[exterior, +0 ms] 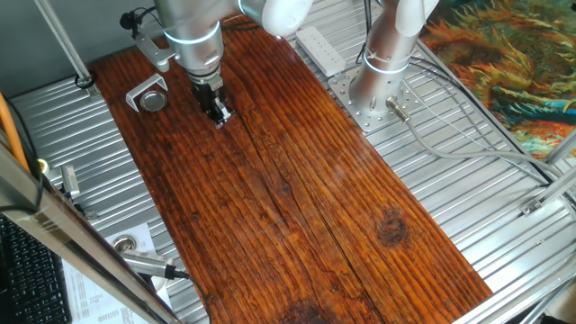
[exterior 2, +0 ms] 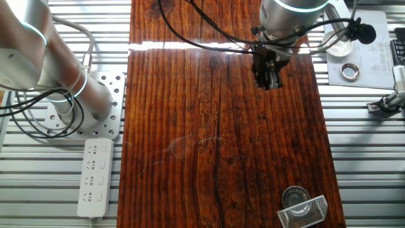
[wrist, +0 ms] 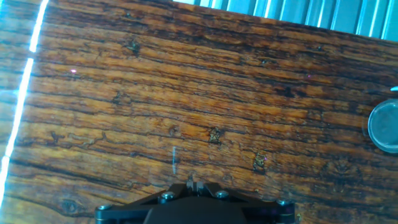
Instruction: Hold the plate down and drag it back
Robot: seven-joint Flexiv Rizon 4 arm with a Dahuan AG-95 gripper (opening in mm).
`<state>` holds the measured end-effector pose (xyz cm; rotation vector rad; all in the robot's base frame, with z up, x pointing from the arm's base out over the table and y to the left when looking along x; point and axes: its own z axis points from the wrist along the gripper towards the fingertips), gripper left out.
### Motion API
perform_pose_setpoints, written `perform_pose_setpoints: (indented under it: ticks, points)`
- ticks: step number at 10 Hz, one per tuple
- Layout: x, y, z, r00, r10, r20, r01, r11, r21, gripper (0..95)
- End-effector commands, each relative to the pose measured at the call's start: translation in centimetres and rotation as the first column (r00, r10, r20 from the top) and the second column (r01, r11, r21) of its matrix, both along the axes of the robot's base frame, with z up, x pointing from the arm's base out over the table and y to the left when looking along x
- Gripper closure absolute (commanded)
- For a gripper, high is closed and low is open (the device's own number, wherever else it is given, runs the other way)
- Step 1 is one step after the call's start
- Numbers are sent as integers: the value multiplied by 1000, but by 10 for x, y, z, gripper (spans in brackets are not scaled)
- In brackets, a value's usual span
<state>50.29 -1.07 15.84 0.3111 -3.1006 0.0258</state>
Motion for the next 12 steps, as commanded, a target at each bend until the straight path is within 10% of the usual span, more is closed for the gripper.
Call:
perform_pose_setpoints:
  ticks: [1,12]
  points:
    - [1,-3,0,1000,-3,3,3,1000,-19,950]
    - [3,-32,-14,999,46,-19,-46,999,-22,950]
